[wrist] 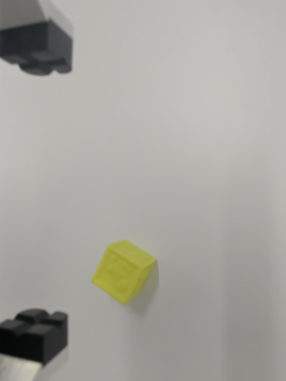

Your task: Pick yellow cube

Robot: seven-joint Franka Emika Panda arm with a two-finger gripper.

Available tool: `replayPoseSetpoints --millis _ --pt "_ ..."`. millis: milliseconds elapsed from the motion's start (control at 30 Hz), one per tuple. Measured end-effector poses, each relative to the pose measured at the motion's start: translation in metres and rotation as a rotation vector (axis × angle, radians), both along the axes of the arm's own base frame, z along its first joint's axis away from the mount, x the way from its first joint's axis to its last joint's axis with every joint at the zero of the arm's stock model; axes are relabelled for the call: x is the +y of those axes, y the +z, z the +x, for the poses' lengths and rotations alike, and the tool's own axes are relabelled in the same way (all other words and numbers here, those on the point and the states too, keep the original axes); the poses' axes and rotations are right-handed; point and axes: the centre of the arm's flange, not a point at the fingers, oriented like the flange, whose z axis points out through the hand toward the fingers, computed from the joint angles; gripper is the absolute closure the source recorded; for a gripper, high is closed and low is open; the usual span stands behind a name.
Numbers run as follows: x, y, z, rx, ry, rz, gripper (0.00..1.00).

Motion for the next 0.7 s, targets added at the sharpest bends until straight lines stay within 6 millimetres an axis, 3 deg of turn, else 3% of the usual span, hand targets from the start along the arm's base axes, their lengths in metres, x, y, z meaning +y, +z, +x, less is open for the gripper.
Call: replayPoseSetpoints --millis 267,700 --pt "-0.002 -0.003 -0.003 -0.002 -0.012 0.000 0.00" --pt "-0.014 -0.035 -0.015 -0.008 -0.064 -0.002 0.00"
